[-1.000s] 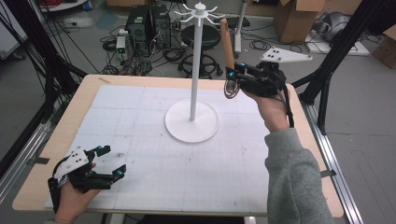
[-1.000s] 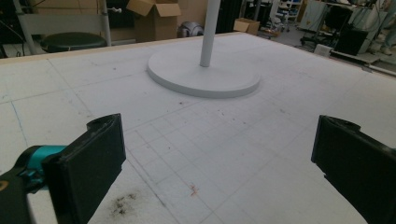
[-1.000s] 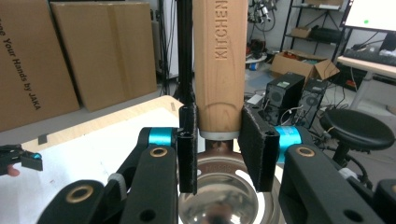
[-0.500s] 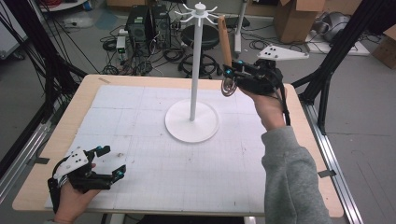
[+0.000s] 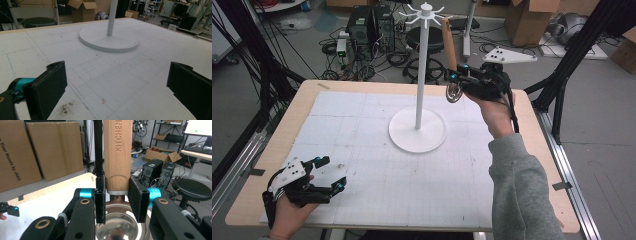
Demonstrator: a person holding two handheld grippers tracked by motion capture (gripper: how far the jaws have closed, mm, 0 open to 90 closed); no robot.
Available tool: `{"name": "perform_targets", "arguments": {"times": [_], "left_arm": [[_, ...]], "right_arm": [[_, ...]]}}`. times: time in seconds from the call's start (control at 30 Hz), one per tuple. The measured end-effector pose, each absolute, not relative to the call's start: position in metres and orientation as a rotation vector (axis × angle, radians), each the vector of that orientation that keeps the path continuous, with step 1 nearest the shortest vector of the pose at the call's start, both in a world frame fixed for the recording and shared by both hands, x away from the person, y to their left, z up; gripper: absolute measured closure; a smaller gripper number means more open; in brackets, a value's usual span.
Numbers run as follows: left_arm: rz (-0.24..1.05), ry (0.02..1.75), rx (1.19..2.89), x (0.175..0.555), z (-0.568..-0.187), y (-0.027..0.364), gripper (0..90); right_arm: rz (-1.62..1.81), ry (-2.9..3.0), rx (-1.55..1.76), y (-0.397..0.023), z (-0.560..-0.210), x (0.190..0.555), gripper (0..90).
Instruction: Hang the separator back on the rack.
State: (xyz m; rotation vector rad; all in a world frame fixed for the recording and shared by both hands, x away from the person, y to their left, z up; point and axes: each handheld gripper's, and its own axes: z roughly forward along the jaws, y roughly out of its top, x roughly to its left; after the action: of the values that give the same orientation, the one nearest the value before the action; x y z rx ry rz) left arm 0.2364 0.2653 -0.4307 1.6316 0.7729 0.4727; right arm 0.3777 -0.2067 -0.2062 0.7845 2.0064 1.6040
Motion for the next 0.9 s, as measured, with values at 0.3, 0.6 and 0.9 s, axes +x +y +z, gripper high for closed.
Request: {"name": "perform_targets", "arguments": {"times": [0.3,0.6,0.9], "left_arm": [[0.471,0.774,1.628,0.2359,-0.4308,0.2656,3.5],[0.476,0.774,1.629,0.2353,-0.4309,0.2669,3.4],[0.475,0.775,1.633,0.2347,-0.4309,0.2675,3.4]], "right_arm": [[1.601,2.01,0.789,-0.2032,-0.2081,0.3803,69.7],[1.599,2.018,0.796,-0.2013,-0.211,0.3829,69.7],[1.597,2.027,0.799,-0.1995,-0.2131,0.3851,69.7]]}}
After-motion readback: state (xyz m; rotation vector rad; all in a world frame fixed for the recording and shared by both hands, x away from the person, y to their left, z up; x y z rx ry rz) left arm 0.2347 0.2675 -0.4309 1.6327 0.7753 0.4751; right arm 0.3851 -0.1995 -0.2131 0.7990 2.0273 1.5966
